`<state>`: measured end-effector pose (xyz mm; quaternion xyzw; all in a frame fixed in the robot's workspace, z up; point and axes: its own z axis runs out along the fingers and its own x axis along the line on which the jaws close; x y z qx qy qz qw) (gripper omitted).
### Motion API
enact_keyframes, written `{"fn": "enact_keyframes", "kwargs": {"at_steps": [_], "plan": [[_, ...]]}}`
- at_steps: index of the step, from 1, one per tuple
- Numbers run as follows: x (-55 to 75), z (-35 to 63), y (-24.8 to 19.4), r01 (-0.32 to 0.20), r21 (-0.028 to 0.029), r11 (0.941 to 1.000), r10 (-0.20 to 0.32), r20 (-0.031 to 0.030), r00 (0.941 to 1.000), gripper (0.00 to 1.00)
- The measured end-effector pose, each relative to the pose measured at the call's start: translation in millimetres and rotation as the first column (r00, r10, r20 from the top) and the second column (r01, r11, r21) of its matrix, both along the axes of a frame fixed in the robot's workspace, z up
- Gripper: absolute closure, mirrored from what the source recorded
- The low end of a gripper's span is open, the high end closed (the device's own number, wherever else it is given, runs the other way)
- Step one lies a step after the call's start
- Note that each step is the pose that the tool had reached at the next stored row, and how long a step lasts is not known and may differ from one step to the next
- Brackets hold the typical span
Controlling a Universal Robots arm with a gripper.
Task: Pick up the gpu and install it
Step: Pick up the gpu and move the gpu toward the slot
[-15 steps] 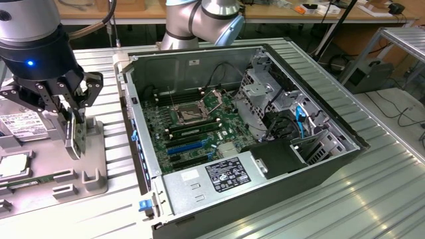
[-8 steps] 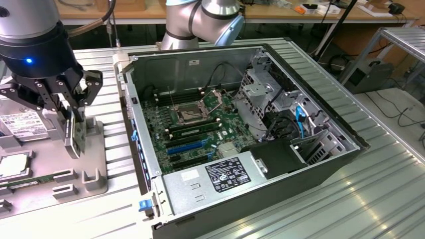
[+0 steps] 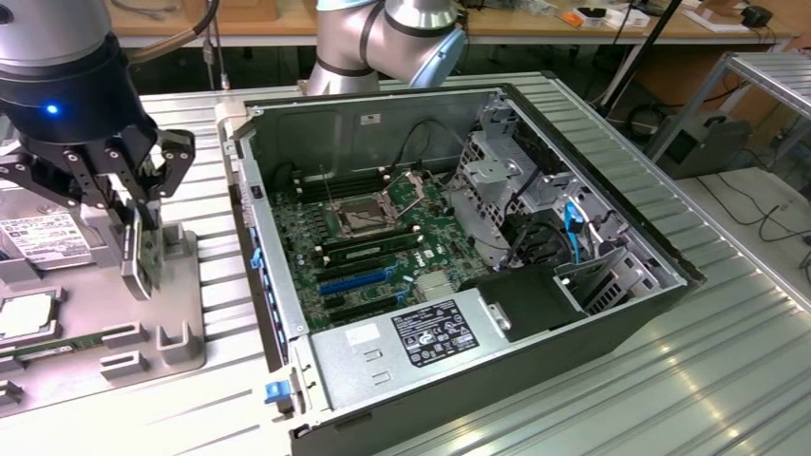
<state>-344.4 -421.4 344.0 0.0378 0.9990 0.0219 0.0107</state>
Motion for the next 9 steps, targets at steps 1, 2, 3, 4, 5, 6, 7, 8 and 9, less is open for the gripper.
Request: {"fn": "enact_keyframes", "kwargs": {"at_steps": [1,2,3,4,5,6,7,8,9], "plan": [[0.0,0.6,0.0,0.0,0.0,1.0,0.0,0.0,1.0,0.73],[0.0,1.1,0.0,0.0,0.0,1.0,0.0,0.0,1.0,0.73],[0.0,1.7,0.0,0.0,-0.0001,1.0,0.0,-0.0001,1.0,0.73],[0.0,2.4,0.0,0.0,0.0,1.0,0.0,-0.0001,1.0,0.73],[0.0,3.1,0.0,0.0,0.0,1.0,0.0,-0.0001,1.0,0.73],[0.0,3.6,0.0,0.0,0.0,1.0,0.0,-0.0001,1.0,0.73],[0.0,4.1,0.0,0.0,-0.0001,1.0,0.0,-0.0002,1.0,0.73],[0.0,4.6,0.0,0.0,0.0,1.0,0.0,-0.0001,1.0,0.73],[0.0,5.3,0.0,0.0,0.0,1.0,0.0,-0.0002,1.0,0.73]]}}
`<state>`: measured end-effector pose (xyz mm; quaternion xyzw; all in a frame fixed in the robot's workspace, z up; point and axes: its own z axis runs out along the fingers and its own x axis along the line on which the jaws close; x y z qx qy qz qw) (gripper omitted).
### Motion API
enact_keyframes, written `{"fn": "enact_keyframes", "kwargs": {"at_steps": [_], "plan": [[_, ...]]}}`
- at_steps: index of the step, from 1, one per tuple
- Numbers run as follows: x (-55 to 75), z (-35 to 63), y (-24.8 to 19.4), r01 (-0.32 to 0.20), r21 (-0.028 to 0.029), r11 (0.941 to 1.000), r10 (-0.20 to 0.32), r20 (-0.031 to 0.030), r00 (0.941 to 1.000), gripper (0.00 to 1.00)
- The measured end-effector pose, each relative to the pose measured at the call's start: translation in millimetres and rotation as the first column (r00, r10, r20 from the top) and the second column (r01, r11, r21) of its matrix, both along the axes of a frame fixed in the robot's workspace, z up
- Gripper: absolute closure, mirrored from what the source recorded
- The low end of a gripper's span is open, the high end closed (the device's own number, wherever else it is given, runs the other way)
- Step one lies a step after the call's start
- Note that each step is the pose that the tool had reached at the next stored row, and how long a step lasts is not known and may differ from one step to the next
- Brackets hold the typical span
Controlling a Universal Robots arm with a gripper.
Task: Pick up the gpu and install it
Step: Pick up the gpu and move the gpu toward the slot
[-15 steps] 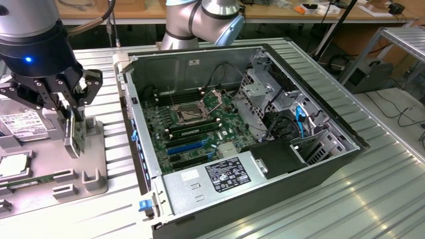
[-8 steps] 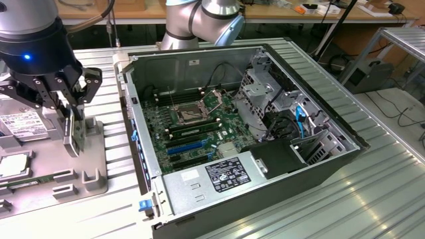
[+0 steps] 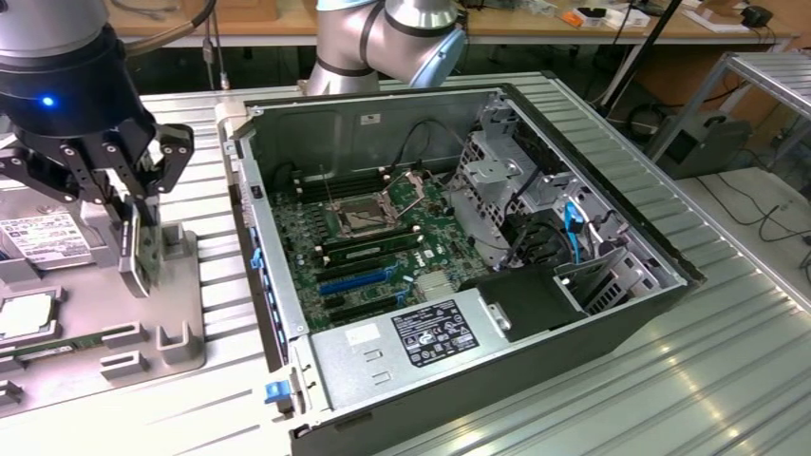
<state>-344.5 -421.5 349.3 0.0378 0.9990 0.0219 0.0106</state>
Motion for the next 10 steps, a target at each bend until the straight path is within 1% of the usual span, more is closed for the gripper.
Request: {"fn": "enact_keyframes", "kwargs": {"at_steps": [10], "plan": [[0.0,6.0,0.0,0.0,-0.0001,1.0,0.0,-0.0002,1.0,0.73]]}}
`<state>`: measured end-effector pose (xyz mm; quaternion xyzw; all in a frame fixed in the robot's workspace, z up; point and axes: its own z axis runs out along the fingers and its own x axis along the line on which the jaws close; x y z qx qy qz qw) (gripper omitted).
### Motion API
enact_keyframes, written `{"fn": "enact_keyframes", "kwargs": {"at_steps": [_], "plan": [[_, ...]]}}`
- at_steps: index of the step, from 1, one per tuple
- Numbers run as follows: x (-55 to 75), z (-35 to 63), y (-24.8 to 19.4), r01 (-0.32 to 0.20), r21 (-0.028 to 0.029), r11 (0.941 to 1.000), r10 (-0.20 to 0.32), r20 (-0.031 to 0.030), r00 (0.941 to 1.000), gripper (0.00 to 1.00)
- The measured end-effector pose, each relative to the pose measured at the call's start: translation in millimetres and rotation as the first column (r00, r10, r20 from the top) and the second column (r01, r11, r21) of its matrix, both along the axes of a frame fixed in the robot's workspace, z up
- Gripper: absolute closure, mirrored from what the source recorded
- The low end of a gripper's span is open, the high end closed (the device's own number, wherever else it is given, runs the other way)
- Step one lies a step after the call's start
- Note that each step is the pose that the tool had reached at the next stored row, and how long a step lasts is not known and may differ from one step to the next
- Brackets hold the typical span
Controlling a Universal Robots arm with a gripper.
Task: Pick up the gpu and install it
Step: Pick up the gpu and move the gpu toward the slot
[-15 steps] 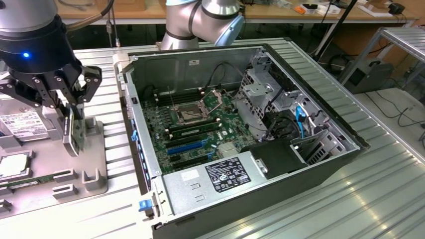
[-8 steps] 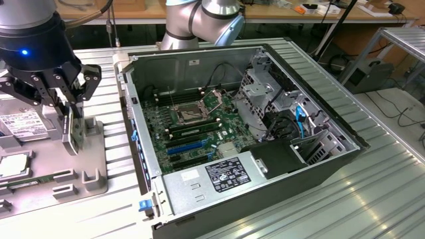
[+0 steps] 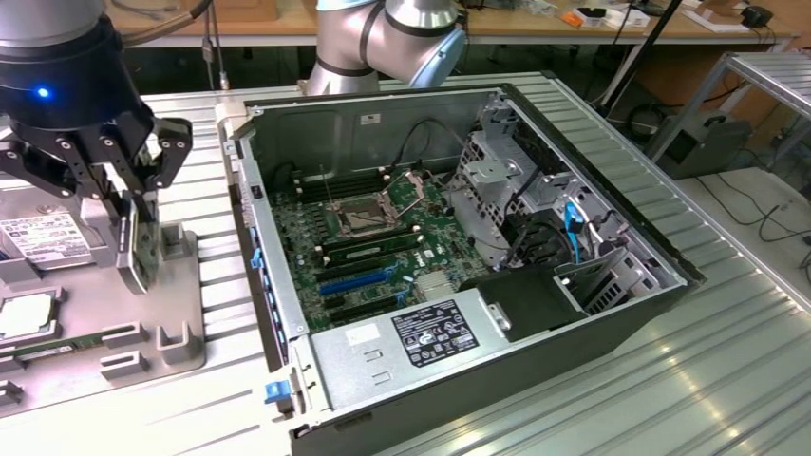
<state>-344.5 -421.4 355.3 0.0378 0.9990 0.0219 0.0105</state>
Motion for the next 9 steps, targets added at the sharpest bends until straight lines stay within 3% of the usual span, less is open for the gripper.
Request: {"fn": "enact_keyframes", "kwargs": {"at_steps": [9], "plan": [[0.0,6.7,0.0,0.0,0.0,1.0,0.0,-0.0001,1.0,0.73]]}}
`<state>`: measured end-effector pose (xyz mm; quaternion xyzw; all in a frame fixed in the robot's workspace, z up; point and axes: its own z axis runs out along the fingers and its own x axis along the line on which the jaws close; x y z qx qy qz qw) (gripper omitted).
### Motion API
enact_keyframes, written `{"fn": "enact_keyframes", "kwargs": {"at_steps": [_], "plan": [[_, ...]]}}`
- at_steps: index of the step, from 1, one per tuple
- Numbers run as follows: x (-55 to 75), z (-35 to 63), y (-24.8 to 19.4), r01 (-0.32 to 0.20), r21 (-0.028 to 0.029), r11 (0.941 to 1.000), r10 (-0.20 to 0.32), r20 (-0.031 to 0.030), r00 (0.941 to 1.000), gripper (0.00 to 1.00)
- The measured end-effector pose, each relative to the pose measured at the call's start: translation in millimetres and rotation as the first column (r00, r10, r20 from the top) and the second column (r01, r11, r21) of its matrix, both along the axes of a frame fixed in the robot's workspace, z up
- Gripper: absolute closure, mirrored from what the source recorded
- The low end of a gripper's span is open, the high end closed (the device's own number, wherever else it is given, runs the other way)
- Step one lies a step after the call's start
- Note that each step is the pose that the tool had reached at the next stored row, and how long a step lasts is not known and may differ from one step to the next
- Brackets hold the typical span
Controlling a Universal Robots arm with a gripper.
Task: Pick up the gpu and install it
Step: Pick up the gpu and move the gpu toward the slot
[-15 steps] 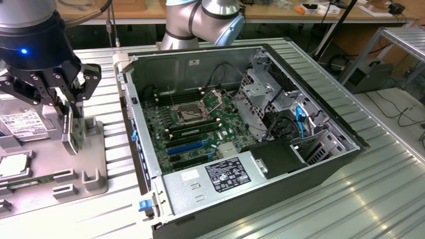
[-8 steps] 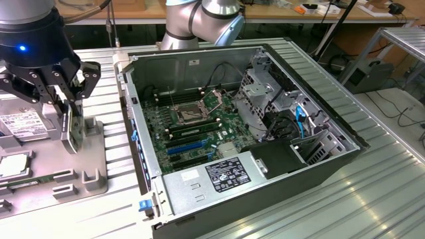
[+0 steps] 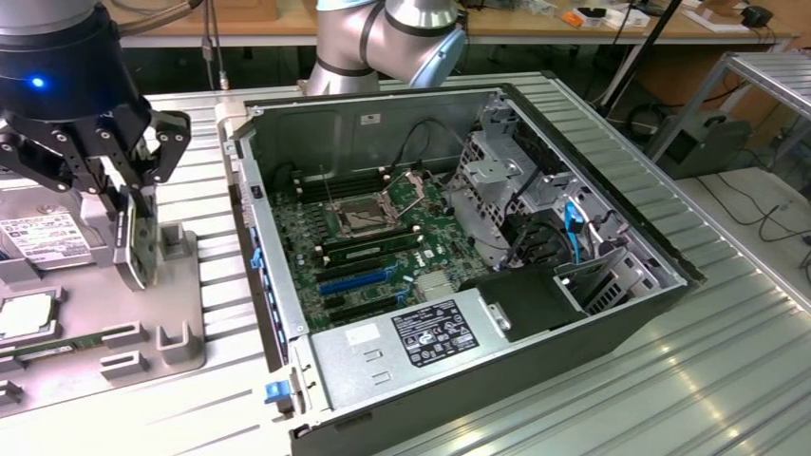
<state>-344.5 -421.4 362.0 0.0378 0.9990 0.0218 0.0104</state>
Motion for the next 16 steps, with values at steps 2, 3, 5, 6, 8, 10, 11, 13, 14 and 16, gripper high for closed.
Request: {"fn": "enact_keyframes", "kwargs": {"at_steps": [2,3,5,6,8,10,11,13,14,16], "plan": [[0.0,1.1,0.0,0.0,0.0001,1.0,0.0,0.0,1.0,0.73],[0.0,1.7,0.0,0.0,0.0,1.0,0.0,0.0,1.0,0.73],[0.0,2.7,0.0,0.0,0.0,1.0,0.0,-0.0001,1.0,0.73],[0.0,3.3,0.0,0.0,0.0,1.0,0.0,-0.0001,1.0,0.73],[0.0,4.3,0.0,0.0,0.0,1.0,0.0,-0.0002,1.0,0.73],[0.0,6.2,0.0,0.0,0.0,1.0,0.0,-0.0003,1.0,0.73],[0.0,7.7,0.0,0.0,0.0,1.0,0.0,-0.0004,1.0,0.73],[0.0,10.0,0.0,0.0,0.0,1.0,0.0,-0.0005,1.0,0.73],[0.0,10.9,0.0,0.0,0.0,1.0,0.0,-0.0007,1.0,0.73],[0.0,12.5,0.0,0.0,0.0,1.0,0.0,-0.0008,1.0,0.73]]}}
